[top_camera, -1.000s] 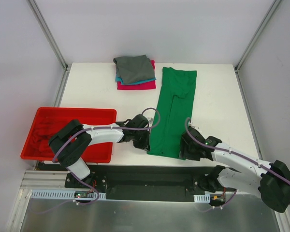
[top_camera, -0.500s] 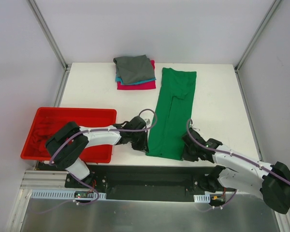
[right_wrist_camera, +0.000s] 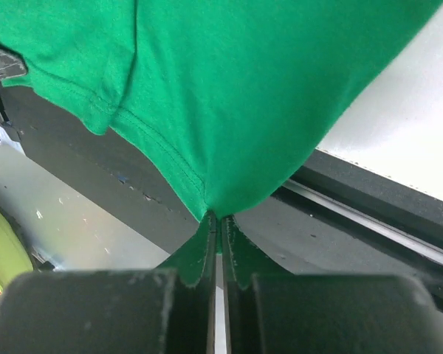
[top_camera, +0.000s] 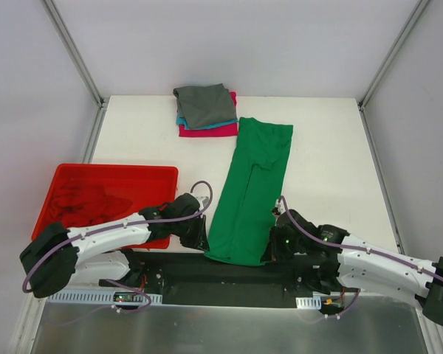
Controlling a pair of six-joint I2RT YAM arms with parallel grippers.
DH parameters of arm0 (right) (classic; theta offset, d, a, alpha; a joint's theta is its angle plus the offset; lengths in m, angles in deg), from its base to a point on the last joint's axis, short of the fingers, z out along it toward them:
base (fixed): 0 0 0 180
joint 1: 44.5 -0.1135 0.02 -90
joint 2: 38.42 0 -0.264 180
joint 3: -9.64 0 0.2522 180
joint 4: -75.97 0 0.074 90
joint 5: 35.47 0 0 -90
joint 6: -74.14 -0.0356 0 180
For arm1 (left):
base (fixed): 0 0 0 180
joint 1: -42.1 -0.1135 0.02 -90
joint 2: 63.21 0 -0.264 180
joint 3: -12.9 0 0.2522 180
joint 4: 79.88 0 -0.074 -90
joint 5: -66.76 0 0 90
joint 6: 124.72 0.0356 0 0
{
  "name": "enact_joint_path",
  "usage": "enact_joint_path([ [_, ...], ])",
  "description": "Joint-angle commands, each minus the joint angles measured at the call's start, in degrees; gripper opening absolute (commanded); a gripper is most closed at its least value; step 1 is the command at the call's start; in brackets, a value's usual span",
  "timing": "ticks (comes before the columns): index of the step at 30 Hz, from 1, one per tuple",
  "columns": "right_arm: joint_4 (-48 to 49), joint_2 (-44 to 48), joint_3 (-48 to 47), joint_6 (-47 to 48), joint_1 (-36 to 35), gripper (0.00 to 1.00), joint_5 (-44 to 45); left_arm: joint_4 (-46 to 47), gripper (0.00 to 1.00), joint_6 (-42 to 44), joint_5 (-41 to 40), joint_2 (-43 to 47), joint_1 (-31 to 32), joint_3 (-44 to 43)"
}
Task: Fold and stack the t-shirts
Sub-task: Fold the folded rectangular tshirt in 1/3 of the way
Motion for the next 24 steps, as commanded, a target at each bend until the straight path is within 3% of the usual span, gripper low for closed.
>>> enact_joint_path([
  [1,0.69,0.65,-2.44,1.85,-0.30,0.01,0.49,-3.56,0.00,-0.19,-1.23,5.89,0.42,-2.30],
  [6,-2.74,0.92,-6.14,4.06,1.45,0.01,9.72,-4.18,0.00,1.22,-7.82,1.96,0.24,-10.47],
  [11,-2.57,0.74,-9.30,9.32,8.56,0.01,15.70,-4.27,0.00,5.34,-12.22,-6.22,-1.59,-20.75],
  [24,4.89,-11.29,-20.38,21.80,24.74,0.01,17.12,-3.92,0.00,11.41,-6.69,-22.83,-11.79,-41.14],
])
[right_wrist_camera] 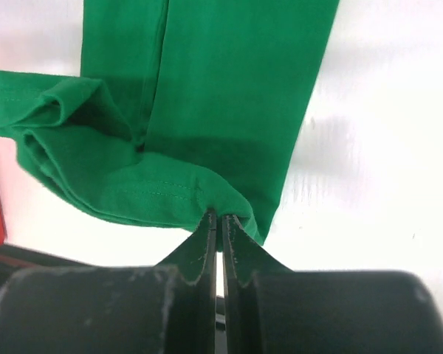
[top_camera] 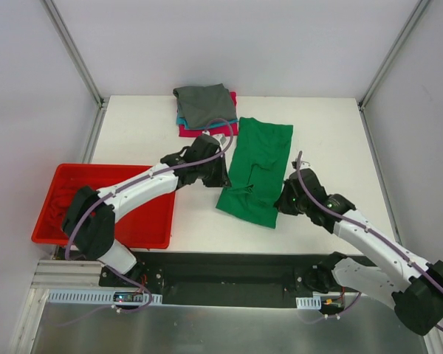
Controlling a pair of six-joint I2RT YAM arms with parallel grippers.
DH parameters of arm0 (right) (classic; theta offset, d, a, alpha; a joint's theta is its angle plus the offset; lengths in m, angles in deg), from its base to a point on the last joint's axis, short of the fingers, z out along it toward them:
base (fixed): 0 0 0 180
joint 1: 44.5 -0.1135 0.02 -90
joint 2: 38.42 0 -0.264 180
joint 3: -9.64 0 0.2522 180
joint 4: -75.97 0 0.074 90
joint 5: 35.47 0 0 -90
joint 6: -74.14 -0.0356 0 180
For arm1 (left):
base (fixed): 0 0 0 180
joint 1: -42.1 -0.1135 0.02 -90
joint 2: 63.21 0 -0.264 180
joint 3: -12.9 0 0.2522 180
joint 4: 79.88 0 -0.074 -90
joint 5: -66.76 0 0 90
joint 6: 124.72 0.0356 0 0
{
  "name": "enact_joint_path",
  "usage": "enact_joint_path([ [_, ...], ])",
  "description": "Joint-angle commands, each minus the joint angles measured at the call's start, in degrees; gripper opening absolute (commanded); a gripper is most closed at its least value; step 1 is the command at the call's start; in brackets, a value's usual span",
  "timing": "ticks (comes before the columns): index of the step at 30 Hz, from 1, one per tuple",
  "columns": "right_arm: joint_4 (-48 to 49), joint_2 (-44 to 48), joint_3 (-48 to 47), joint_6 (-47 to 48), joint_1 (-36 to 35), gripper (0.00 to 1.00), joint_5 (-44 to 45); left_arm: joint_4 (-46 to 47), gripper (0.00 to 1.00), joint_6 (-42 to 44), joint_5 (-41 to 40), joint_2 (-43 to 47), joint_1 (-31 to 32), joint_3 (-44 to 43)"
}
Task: Fold and stack the t-shirts
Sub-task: Fold the folded rectangular tshirt in 1/3 of the way
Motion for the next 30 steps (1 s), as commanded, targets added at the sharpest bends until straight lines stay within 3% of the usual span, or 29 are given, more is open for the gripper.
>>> enact_joint_path([
  [1,4.98,-2.77,-4.51,4.87,3.65,0.01,1.51,0.19,0.00,3.74,3.04,-4.41,-2.20,-6.90],
  [20,12.20,-18.41,-12.25,8.30,17.10,0.01,-10.79,0.02,0.00,8.40,10.34,-22.08,-8.79,-24.05],
  [30,15.36,-24.04,-13.04,8.56,17.90,0.03,-3.33,-0.60,0.00,9.90,13.06,-28.15,-11.17,-27.57],
])
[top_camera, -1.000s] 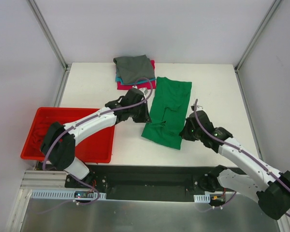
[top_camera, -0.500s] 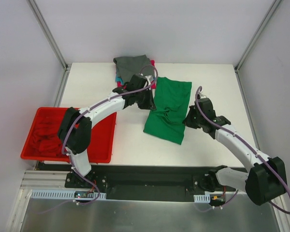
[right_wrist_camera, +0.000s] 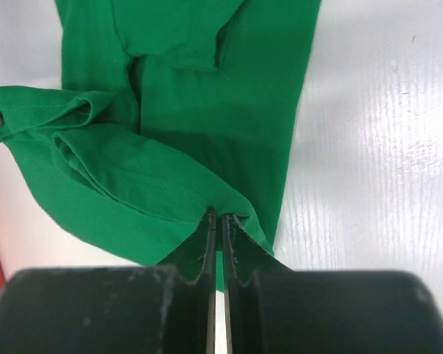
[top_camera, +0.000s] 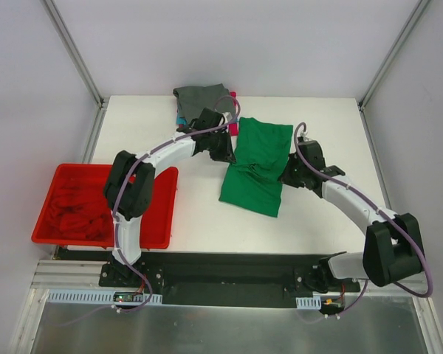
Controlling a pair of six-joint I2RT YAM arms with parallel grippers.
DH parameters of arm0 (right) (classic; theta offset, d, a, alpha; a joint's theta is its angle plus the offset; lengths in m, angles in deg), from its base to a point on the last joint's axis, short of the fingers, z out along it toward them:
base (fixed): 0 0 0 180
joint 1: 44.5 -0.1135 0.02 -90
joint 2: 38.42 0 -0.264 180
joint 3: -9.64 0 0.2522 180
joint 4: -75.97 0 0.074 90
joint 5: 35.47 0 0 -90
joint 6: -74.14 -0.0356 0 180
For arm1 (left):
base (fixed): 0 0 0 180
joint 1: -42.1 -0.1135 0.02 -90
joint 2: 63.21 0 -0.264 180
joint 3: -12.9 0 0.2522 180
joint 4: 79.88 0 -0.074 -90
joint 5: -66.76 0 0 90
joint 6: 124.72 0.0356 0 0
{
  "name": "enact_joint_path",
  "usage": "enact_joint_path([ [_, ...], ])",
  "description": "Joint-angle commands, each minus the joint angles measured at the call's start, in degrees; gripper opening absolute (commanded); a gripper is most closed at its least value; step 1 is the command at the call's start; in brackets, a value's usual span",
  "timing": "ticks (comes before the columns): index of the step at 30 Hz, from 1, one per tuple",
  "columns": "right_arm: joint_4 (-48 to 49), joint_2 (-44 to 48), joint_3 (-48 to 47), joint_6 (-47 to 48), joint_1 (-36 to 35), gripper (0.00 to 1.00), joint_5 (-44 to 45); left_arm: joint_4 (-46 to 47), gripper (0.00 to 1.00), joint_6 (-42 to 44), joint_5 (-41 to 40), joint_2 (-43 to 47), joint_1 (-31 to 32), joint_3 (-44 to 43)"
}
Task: Fold and stack the t-shirts
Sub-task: Fold the folded rectangular tshirt in 1/3 of the way
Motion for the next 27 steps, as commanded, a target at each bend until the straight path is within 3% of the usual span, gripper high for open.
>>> enact_joint_path([
  [1,3.17,-2.28,-2.81,1.02,0.74,0.03,4.39,-0.38,0.00,1.96,2.81,-2.32,-0.76,-3.52],
  [10,4.04,-8.17,-4.22,0.41,2.23,0.06,4.84,-0.73,0.00,3.28,3.17,-5.84,-1.99,-5.29],
  [13,4.57,-10.01,-4.75,0.32,2.41,0.08,4.92,-0.73,0.10,3.81,2.99,-6.54,-2.08,-5.46],
  [15,4.31,-10.54,-5.54,0.84,2.59,0.13,5.62,-0.64,0.24,4.25,3.26,-6.72,-2.26,-5.81],
  [18,1.16,-10.37,-8.34,2.25,2.67,0.33,7.64,-0.73,0.41,4.42,3.60,-6.46,-2.61,-6.08],
  [20,-1.13,-8.88,-8.88,2.78,2.67,0.55,8.35,-0.64,0.85,4.77,3.96,-5.05,-2.70,-5.29],
  [21,-1.75,-7.74,-8.71,2.96,2.59,0.62,8.26,-0.64,0.99,4.86,3.79,-3.74,-2.70,-4.33],
  [25,-3.16,-2.30,-5.73,3.66,2.24,0.99,6.86,-0.64,0.99,4.51,2.03,2.76,-2.70,1.64],
  [27,-3.43,0.78,-3.53,4.01,1.62,0.96,4.50,-0.38,0.99,4.16,0.45,7.15,-2.70,6.03],
])
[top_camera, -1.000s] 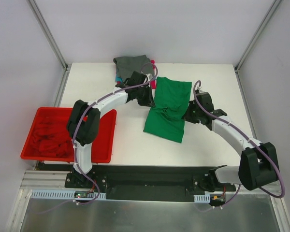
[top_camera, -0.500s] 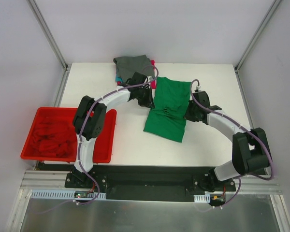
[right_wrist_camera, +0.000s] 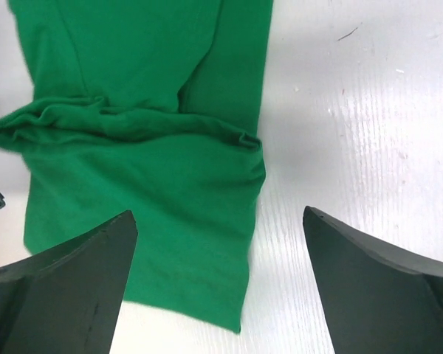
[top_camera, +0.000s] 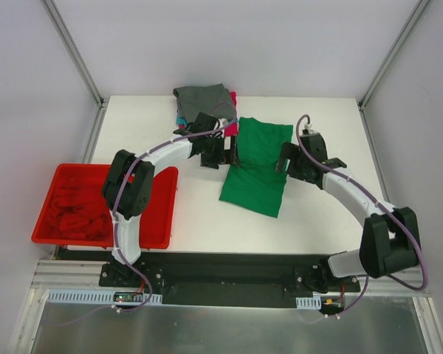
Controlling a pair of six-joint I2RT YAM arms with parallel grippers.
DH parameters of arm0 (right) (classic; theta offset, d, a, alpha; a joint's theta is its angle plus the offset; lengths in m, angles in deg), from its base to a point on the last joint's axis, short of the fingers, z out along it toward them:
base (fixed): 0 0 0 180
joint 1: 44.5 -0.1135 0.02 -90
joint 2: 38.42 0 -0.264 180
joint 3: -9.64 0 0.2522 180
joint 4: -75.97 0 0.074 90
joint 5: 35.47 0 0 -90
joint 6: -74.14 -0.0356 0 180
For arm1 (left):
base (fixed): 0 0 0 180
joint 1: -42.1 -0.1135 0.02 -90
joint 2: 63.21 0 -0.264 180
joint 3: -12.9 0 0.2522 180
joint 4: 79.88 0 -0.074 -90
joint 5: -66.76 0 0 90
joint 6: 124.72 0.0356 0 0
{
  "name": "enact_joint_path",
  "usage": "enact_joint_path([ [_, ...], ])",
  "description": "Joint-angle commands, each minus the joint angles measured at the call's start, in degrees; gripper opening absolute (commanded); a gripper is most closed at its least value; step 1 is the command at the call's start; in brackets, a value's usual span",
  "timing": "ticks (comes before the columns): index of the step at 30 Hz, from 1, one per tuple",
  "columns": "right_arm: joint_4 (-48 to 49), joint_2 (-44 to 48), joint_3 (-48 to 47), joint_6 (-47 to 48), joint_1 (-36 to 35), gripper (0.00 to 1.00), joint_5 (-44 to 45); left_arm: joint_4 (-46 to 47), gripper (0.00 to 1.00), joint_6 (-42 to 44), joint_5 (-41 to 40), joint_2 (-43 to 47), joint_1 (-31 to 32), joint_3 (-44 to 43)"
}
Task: Fold and stack the t-shirts
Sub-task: Fold the folded rectangular tshirt in 1/3 of the way, then grab one side of the 2/3 rectangular tshirt with both arms
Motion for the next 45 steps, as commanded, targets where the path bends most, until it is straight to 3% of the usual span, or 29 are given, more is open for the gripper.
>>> enact_joint_path([
  [1,-2.09,8.46,3.73,1.52,-1.44,0.96,-3.25,-0.18,0.99,0.18,-2.53,12.17,-0.60,8.42],
  [6,1.25,11.55,7.44,4.42,-6.71,0.96,-10.46,0.96,0.99,-2.01,-6.04,23.41,-0.60,23.18],
  [12,4.14,1.47,1.13,6.26,-11.29,0.96,-13.11,3.33,0.99,-5.70,-6.84,35.20,-0.51,37.79],
  [17,4.32,-14.60,-11.26,7.14,-11.73,0.97,-16.61,3.95,0.99,-6.94,-7.02,38.11,-0.60,41.40],
  [21,4.50,-24.99,-21.19,9.95,-11.99,0.97,-14.43,4.39,0.99,-7.73,-7.19,38.82,-0.60,43.08],
  [27,-0.50,-33.10,-31.58,12.76,-11.90,0.98,-13.90,5.00,0.99,-7.47,-7.10,38.20,-0.60,42.82],
  [31,-2.09,-30.83,-32.55,15.93,-12.08,0.97,-13.37,5.71,0.99,-7.47,-6.23,36.36,-0.60,42.03],
  [35,-3.94,-22.85,-28.71,18.83,-11.99,0.97,-10.83,6.67,0.99,-8.08,-5.00,33.20,-0.51,39.22],
  [40,-4.11,-7.03,-14.48,20.25,-12.34,0.97,-8.10,7.55,0.98,-9.05,-1.83,27.75,-0.43,34.65],
  [45,-1.30,7.04,3.89,14.63,-12.87,0.97,-6.43,7.73,0.82,-9.93,-0.95,21.34,-0.34,29.55],
])
